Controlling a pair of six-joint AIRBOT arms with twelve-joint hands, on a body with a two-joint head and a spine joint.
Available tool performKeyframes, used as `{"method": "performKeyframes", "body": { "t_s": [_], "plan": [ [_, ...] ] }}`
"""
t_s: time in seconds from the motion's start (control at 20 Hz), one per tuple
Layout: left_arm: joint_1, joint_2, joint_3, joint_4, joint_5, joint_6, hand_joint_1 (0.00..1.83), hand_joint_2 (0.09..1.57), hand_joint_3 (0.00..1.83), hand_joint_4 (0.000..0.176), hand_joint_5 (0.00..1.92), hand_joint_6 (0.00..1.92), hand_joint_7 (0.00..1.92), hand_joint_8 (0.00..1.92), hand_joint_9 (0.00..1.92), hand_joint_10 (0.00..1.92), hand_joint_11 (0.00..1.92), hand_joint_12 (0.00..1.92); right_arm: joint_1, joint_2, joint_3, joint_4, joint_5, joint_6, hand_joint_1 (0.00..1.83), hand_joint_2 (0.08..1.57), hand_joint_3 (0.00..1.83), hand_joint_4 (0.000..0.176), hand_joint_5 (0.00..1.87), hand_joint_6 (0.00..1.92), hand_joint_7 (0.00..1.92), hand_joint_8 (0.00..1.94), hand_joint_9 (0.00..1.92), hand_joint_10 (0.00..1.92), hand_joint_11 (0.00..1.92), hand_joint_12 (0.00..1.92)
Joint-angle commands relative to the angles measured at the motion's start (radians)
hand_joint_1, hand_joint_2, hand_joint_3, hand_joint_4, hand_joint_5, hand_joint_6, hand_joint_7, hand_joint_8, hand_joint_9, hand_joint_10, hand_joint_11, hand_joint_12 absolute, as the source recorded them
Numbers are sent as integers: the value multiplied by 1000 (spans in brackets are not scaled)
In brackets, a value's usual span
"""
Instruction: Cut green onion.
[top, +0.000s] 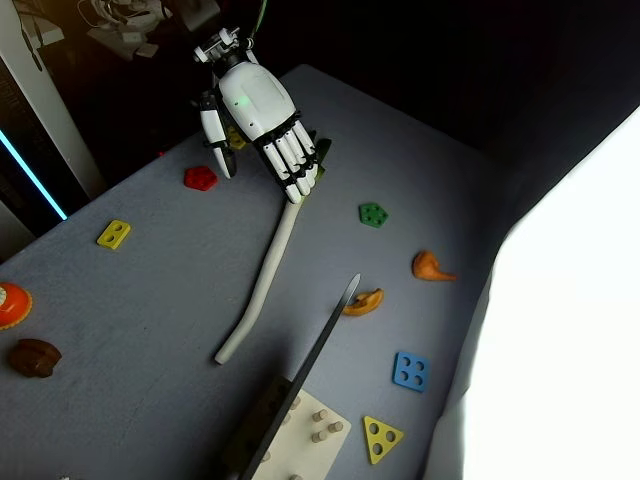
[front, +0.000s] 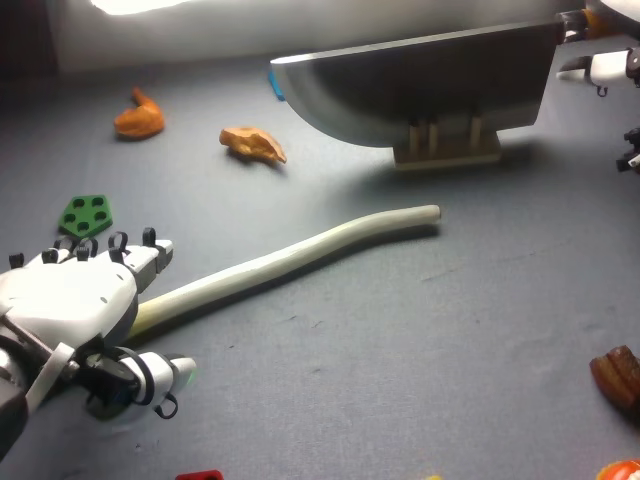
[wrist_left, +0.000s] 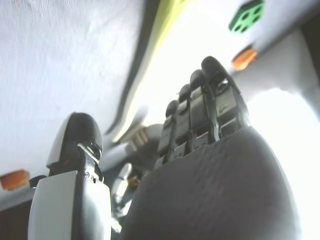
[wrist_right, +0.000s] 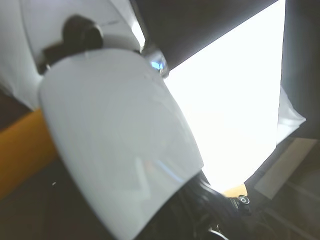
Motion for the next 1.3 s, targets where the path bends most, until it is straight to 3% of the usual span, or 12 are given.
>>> {"method": "performKeyframes", "body": {
  "t_s": [0.0,0.45,0.5,0.55,0.6,0.65,0.7,0.85,0.95,1.25],
  "plan": [
    [-1,-6,-1,70,-59,5,570,1255,0,44,32,4,126,4,185,9,0,781,16,5,13,20,116,3,1158,1052,0,2,0,0,0,0,0,0,0,0],
    [38,-97,-2,143,-165,-54,596,1278,6,46,16,2,157,3,201,9,0,641,19,-35,56,20,126,5,1149,1039,0,0,0,0,0,0,0,0,0,0],
    [46,-105,-3,147,-174,-54,658,1273,2,42,21,4,180,11,213,13,0,631,19,-35,56,20,126,11,1110,1037,0,0,0,0,0,0,0,0,0,0],
    [55,-109,-2,148,-181,-54,666,1285,7,27,27,7,185,10,191,3,0,627,19,-35,56,20,126,16,1132,1015,0,0,0,0,0,0,0,0,0,0],
    [59,-110,-2,149,-186,-54,668,1286,7,26,30,8,188,11,189,3,0,626,19,-35,56,20,126,19,1134,1013,0,0,0,0,0,0,0,0,0,0],
    [68,-110,-1,150,-196,-54,681,1281,4,24,30,6,182,5,159,12,0,493,19,-35,56,20,124,26,1108,998,0,0,0,0,0,0,0,0,0,0],
    [72,-110,0,153,-204,-54,635,1290,7,26,31,4,182,3,141,8,0,382,18,-35,56,20,124,28,1096,1002,0,0,0,0,0,0,0,0,0,0],
    [98,-110,12,164,-221,-83,565,1313,12,29,55,21,194,18,102,8,0,288,18,-35,56,20,124,39,1094,1006,0,0,0,0,0,0,0,0,0,0],
    [110,-110,16,167,-239,-99,573,1305,5,58,105,20,276,15,156,17,0,276,17,-36,56,20,124,39,1078,1018,0,0,0,0,0,0,0,0,0,0],
    [121,-110,21,179,-247,-107,754,1245,0,19,216,21,287,2,169,6,0,433,9,-39,75,20,123,39,1050,1043,0,0,0,0,0,0,0,0,0,0]
  ]
}}
